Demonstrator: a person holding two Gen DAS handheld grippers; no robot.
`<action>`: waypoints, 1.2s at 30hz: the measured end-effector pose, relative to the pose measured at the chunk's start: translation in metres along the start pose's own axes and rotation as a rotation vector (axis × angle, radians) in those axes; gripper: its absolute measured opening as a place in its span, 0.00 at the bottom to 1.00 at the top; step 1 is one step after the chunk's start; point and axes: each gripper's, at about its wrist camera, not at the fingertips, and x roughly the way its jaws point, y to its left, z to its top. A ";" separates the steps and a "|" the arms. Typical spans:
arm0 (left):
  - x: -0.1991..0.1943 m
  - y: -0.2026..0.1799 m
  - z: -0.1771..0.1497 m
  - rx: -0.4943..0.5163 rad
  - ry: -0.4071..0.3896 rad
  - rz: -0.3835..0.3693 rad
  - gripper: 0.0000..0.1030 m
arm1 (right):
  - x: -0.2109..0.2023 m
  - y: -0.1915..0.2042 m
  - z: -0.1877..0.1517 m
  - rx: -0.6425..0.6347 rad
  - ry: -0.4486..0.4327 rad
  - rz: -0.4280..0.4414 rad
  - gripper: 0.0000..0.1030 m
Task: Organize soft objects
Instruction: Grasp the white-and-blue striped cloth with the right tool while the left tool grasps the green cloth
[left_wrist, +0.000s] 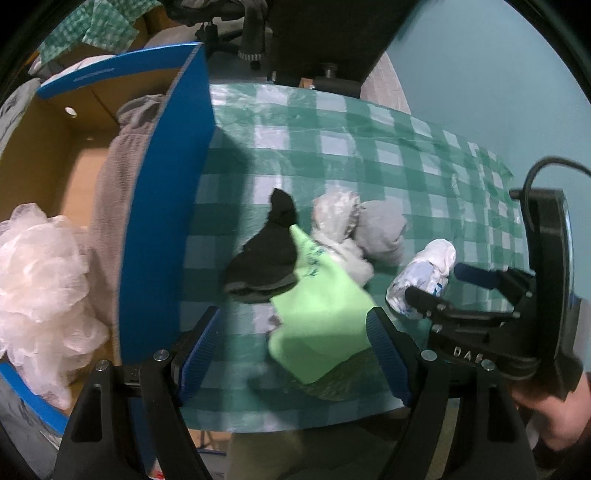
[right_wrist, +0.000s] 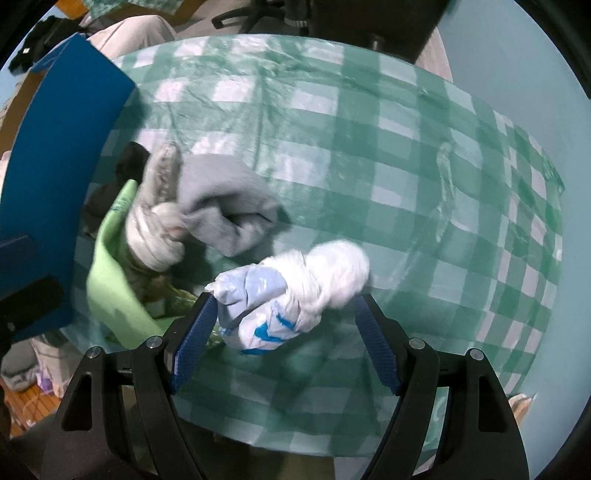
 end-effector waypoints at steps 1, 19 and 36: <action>0.002 -0.001 0.002 -0.005 0.002 -0.001 0.78 | 0.001 -0.004 -0.001 0.007 0.003 0.002 0.74; 0.052 -0.008 0.006 -0.087 0.109 0.077 0.78 | 0.001 -0.049 -0.020 0.039 -0.002 0.015 0.75; 0.057 0.013 -0.024 -0.123 0.120 0.038 0.62 | 0.012 -0.029 -0.001 0.037 0.002 -0.010 0.74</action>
